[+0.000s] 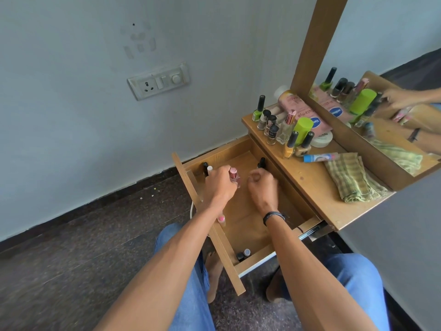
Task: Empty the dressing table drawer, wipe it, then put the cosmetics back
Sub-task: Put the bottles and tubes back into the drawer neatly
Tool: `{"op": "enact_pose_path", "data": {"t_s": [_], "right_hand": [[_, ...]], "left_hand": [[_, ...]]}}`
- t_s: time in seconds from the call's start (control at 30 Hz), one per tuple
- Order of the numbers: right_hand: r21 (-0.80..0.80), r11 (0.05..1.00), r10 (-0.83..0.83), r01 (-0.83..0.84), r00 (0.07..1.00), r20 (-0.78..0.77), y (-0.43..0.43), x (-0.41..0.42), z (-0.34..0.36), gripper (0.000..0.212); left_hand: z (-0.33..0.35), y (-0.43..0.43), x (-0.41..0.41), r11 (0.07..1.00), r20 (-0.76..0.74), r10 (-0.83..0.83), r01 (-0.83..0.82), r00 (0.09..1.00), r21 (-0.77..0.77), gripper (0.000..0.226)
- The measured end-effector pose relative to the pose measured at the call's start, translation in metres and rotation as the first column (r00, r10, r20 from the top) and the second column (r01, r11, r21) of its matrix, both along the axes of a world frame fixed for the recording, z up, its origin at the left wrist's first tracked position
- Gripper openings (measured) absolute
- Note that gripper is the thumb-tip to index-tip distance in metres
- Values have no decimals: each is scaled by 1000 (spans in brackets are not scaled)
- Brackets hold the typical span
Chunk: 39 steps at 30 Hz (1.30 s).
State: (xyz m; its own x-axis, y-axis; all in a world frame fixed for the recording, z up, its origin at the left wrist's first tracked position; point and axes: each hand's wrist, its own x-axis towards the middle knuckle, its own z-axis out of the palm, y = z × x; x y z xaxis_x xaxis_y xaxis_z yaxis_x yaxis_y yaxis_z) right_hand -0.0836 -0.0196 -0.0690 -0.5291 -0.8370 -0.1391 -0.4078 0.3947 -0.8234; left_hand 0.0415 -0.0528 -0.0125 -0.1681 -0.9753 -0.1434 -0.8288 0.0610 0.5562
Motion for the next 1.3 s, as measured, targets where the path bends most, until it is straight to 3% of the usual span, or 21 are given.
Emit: {"op": "enact_pose_path", "data": {"t_s": [0.1,0.27,0.43,0.63,0.87,1.0,1.13,1.3], "right_hand": [[-63,973,217,-221,974,-65,6,8,1,32],[-67,873,477,-483,874,-90,9,16,-4,26],[-25,879,476,-477,878,-44,8,14,-7,20],[100,881,473,-463,871,-135,31,-4,2,30],[359,708,696,-609,687,-207,69,-24,30,28],[361,640,763,-678,616,-195,86,-19,36,28],[362,585,807,-725,566,-171,95,-9,38,24],[364,545,833,-755,538,-132,100,-3,43,38]], "left_hand": [[3,1,11,998,82,-66,68,994,-19,30],[13,2,28,982,201,-182,187,963,-5,34],[22,0,47,960,97,-265,254,959,115,58],[21,11,62,964,-56,-240,244,969,108,47],[24,48,47,946,-88,-319,323,943,30,42],[22,70,45,924,-77,-383,379,921,-58,42],[16,83,55,915,-79,-403,399,912,-58,46],[19,90,61,900,-46,-436,436,899,-10,48]]}}
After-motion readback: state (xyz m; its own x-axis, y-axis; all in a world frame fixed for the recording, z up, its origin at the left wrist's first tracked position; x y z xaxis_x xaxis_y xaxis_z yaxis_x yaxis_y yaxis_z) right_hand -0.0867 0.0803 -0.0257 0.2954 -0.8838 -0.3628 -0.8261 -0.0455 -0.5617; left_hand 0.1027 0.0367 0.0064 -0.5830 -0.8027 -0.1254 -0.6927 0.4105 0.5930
